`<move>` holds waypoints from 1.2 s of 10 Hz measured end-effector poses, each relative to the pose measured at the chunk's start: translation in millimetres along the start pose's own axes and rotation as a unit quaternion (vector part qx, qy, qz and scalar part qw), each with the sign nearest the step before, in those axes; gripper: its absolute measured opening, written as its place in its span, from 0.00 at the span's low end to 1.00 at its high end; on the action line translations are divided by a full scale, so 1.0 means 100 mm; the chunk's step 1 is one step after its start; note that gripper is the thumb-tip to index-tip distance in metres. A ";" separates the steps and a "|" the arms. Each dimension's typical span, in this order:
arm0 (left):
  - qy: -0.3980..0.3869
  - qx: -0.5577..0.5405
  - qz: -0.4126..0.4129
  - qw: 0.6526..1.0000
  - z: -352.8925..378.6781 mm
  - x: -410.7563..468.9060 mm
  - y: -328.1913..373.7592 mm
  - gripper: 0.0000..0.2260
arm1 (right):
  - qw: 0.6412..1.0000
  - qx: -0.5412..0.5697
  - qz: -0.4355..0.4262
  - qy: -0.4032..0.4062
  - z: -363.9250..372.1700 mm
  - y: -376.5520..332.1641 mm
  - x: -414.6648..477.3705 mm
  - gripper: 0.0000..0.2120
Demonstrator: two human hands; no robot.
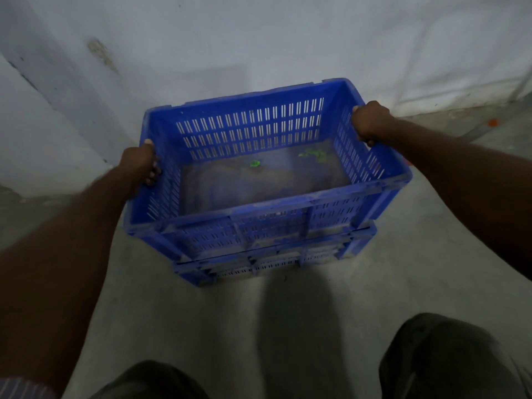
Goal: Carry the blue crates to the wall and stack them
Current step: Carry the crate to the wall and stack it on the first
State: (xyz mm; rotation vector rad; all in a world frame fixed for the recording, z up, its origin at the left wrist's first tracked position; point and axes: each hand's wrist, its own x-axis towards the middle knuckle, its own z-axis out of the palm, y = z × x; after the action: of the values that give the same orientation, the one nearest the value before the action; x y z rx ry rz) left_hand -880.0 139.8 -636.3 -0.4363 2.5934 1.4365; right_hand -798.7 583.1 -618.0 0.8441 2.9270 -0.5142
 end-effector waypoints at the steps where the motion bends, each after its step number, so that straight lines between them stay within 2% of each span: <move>1: -0.014 -0.011 -0.015 1.000 -0.02 -0.03 -0.01 0.21 | 1.000 -0.001 0.001 -0.019 -0.04 -0.01 -0.03 0.06; 2: -0.023 -0.008 -0.021 0.999 -0.08 -0.02 0.02 0.21 | 0.999 -0.010 0.023 -0.033 0.01 -0.01 -0.07 0.03; 3: -0.030 -0.006 -0.025 0.999 -0.07 -0.04 0.04 0.22 | 0.999 -0.013 0.037 -0.032 0.06 0.01 -0.09 0.04; 4: -0.006 -0.010 -0.013 1.000 -0.04 -0.08 0.01 0.23 | 0.999 -0.045 0.014 -0.014 0.10 0.08 -0.08 0.13; 5: 0.007 -0.026 -0.016 1.000 0.01 -0.13 -0.02 0.22 | 0.997 0.072 0.028 0.024 0.14 0.15 0.11 0.20; 6: 0.025 -0.029 -0.006 0.999 0.01 -0.15 -0.08 0.21 | 0.997 0.065 0.035 0.029 0.14 0.15 0.09 0.22; 7: 0.025 -0.026 -0.007 0.999 0.01 -0.18 -0.05 0.22 | 0.998 0.043 0.034 0.028 0.15 0.19 0.09 0.21; 8: 0.029 -0.018 0.000 0.999 0.03 -0.20 -0.05 0.22 | 0.999 -0.050 0.002 0.004 0.17 0.20 0.11 0.14; 9: 0.025 -0.018 0.003 1.000 0.04 -0.20 -0.04 0.22 | 1.000 -0.001 0.016 0.020 0.18 0.25 0.12 0.12; 10: 0.016 -0.024 -0.010 1.000 0.03 -0.19 -0.04 0.22 | 0.998 0.033 0.013 0.051 0.25 0.34 0.17 0.26; 11: 0.018 -0.031 -0.014 0.999 0.03 -0.15 -0.07 0.22 | 0.998 0.009 0.002 0.069 0.25 0.33 0.17 0.26; 12: 0.031 -0.003 0.006 1.000 0.06 -0.14 -0.11 0.22 | 0.997 0.012 -0.038 0.069 0.18 0.23 0.00 0.18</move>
State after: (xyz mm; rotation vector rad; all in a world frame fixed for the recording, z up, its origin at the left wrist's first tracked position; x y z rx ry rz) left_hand -863.6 141.7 -644.2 -0.4751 2.6446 1.4566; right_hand -787.6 595.6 -642.3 0.8056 3.0942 -0.5162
